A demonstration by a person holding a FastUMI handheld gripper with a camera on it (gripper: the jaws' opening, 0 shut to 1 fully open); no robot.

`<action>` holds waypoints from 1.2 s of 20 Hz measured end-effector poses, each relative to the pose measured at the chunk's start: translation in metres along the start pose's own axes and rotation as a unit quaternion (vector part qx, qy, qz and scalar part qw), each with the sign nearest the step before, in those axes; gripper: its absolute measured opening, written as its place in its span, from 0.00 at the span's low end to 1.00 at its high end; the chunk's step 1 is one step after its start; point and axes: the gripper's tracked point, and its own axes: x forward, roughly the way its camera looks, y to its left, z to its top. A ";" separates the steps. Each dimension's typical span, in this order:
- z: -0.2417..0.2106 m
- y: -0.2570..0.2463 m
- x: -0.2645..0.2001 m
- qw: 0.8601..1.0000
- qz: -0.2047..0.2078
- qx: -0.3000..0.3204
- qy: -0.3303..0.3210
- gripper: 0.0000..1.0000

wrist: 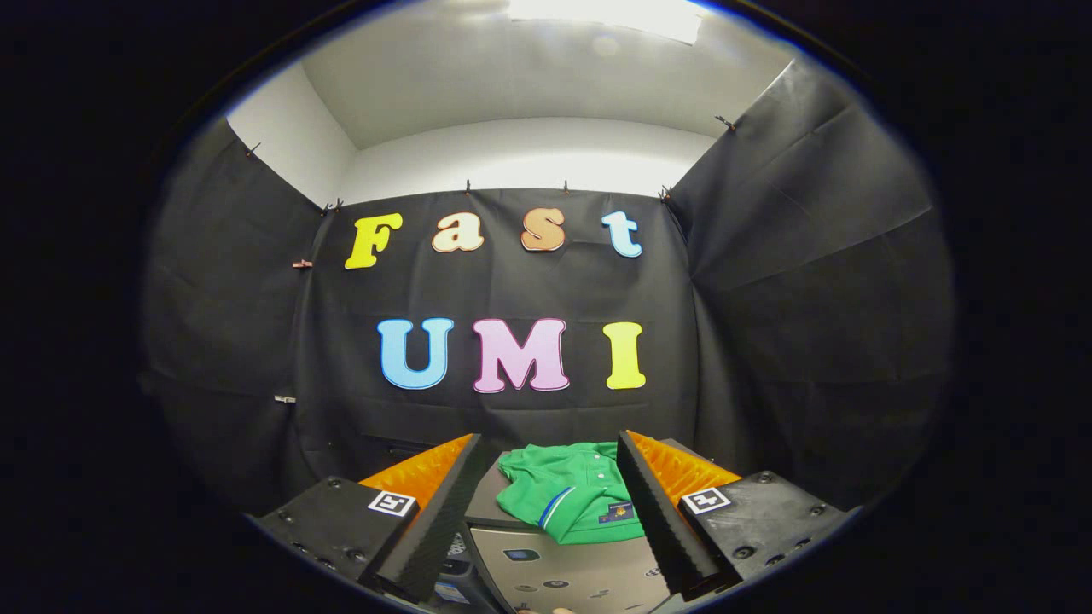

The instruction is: Put the clothes into the washing machine and then close the washing machine lid.

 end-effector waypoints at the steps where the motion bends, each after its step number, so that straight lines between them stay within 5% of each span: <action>1: 0.000 -0.001 0.003 1.000 -0.001 -0.001 0.001 0.97; 13: -0.010 -0.029 0.080 0.999 -0.021 -0.009 0.039 0.97; 24: -0.090 -0.062 0.193 0.985 -0.033 -0.035 0.166 0.98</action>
